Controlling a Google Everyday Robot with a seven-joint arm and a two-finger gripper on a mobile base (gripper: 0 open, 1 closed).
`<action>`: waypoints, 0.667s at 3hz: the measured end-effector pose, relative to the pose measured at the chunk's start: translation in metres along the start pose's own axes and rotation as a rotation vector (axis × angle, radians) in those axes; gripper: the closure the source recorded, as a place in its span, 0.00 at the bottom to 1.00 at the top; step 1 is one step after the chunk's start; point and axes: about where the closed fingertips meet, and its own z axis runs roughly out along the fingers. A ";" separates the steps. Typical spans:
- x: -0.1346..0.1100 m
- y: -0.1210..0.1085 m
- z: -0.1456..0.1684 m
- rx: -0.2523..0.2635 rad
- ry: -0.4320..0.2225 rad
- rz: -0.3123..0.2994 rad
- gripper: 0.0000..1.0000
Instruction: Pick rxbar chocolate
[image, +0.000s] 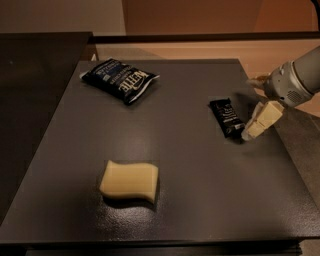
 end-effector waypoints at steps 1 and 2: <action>0.003 -0.001 0.013 -0.010 -0.040 0.015 0.00; 0.002 -0.001 0.023 -0.019 -0.069 0.021 0.00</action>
Offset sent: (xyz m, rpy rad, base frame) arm 0.0091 0.0116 -0.0263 0.1080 0.0001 0.0006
